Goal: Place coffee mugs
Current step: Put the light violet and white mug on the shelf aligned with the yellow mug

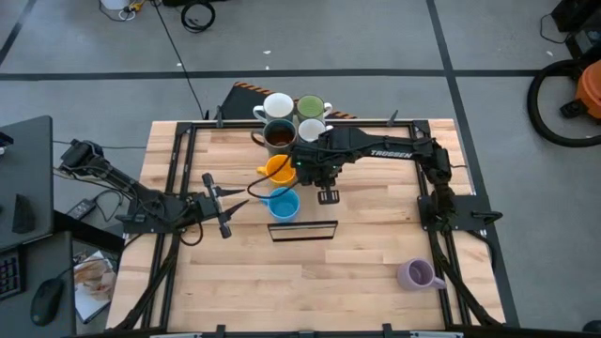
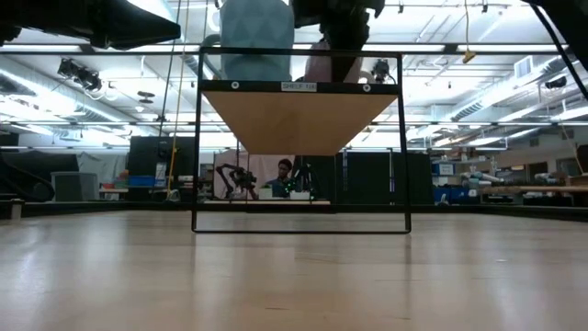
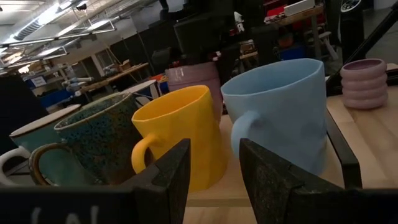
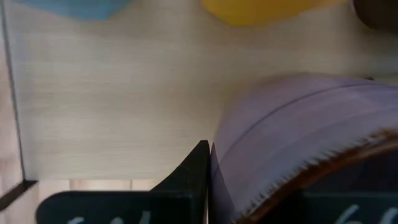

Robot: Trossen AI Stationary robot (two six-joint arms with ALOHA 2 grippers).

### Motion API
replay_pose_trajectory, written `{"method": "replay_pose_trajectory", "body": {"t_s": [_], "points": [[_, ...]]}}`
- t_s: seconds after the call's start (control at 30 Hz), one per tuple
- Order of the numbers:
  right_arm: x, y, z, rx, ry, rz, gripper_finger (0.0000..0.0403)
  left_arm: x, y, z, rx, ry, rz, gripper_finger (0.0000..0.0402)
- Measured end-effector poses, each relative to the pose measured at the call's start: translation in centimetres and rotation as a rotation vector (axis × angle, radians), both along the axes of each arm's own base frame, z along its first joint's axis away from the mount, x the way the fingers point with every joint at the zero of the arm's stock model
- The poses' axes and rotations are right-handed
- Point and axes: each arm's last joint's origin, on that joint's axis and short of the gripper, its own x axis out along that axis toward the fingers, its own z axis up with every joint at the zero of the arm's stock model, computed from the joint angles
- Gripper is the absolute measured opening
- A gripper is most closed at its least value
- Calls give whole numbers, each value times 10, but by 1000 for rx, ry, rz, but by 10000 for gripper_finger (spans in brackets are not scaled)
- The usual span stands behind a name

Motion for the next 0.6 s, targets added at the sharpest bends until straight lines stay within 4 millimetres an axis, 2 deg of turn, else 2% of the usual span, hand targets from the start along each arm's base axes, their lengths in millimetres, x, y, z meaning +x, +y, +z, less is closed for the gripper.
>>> {"method": "replay_pose_trajectory", "body": {"t_s": [0.37, 0.6], "points": [[6, -1, 1, 37, -58, 34, 44, 0, 0, 0, 1, 3, -1, 144], [6, -5, 1, 37, -66, 13, 78, 0, 0, 0, 1, 4, -1, 144]]}}
